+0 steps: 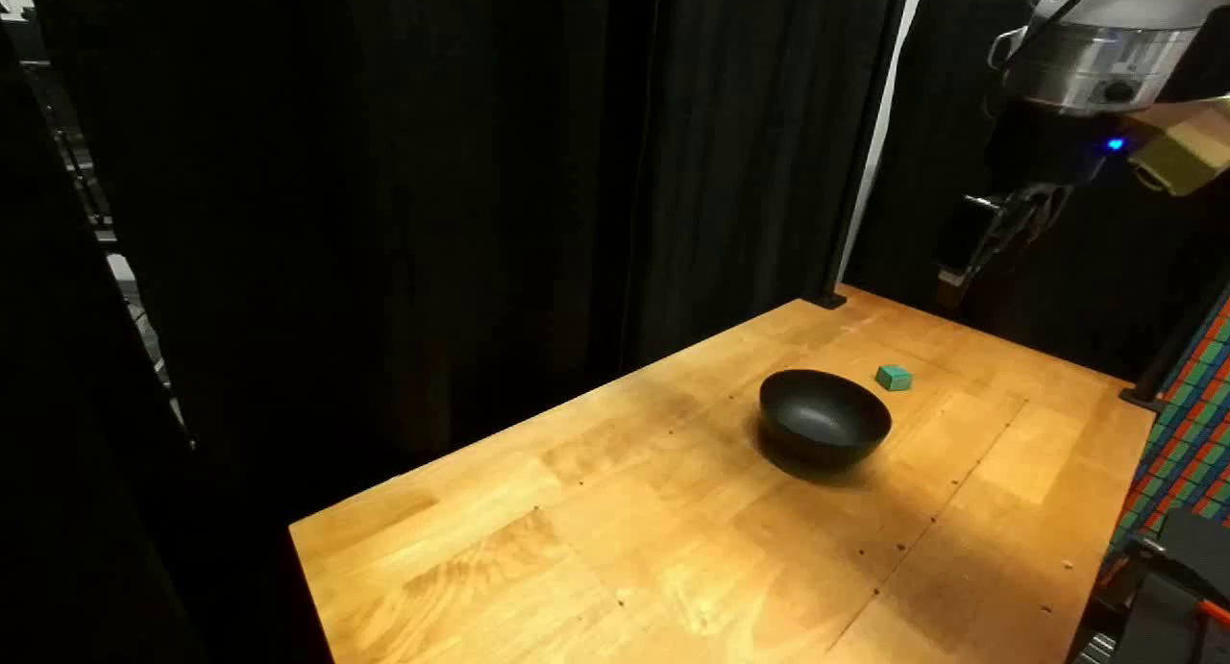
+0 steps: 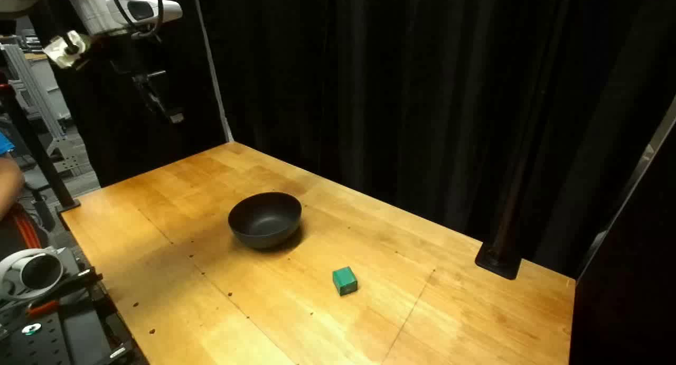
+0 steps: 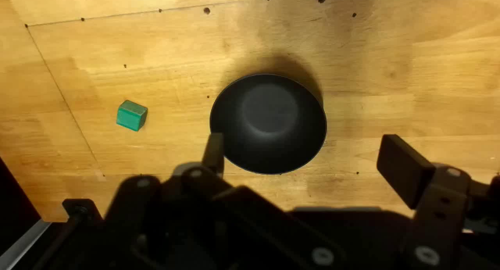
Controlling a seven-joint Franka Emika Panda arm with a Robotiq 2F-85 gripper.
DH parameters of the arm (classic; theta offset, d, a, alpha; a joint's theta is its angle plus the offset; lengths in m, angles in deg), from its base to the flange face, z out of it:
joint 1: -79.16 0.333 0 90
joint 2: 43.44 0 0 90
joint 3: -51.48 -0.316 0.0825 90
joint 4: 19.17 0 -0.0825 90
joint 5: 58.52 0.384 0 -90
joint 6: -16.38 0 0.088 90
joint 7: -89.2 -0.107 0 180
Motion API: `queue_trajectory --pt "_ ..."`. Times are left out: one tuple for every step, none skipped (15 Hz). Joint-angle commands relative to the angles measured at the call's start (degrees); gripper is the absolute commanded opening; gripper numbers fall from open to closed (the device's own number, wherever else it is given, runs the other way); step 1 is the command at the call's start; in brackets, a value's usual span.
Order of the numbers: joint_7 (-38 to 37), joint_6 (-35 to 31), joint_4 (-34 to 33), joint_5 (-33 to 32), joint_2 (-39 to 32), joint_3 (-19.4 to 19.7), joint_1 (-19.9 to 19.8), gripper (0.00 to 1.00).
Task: Put the green block in the black bowl
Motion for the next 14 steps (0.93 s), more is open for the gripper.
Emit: queue_trajectory --pt "-0.34 0.20 -0.23 -0.45 -0.06 0.86 0.90 1.00" --pt "-0.34 0.20 -0.30 -0.45 -0.02 0.86 0.90 1.00" --pt "-0.33 0.20 -0.32 -0.45 -0.01 0.86 0.90 1.00" --pt "-0.33 0.20 -0.33 -0.45 -0.01 0.86 0.90 1.00" --pt "-0.42 0.04 -0.82 -0.71 -1.08 0.94 0.53 1.00" --pt "-2.69 -1.37 -2.14 -1.76 -4.54 0.93 -1.19 1.00" --pt "-5.69 -3.16 -3.39 -4.08 -8.53 0.83 -3.56 1.00" --pt "-8.39 -3.73 -4.43 -5.76 -11.44 1.08 -5.10 1.00" --pt "-11.91 -4.99 -5.51 -8.33 -14.85 1.32 -6.97 1.00" --pt "-14.90 -5.66 -6.66 -10.27 -17.90 1.95 -8.13 1.00" --pt "-18.10 -6.49 -8.20 -12.03 -21.38 2.95 -9.02 1.00" --pt "-20.85 -7.28 -9.99 -13.34 -24.96 4.39 -9.36 1.00" --pt "-24.00 -7.88 -12.21 -14.64 -28.64 6.13 -9.28 1.00" --pt "-26.81 -8.89 -14.53 -15.59 -32.37 8.24 -8.77 1.00"
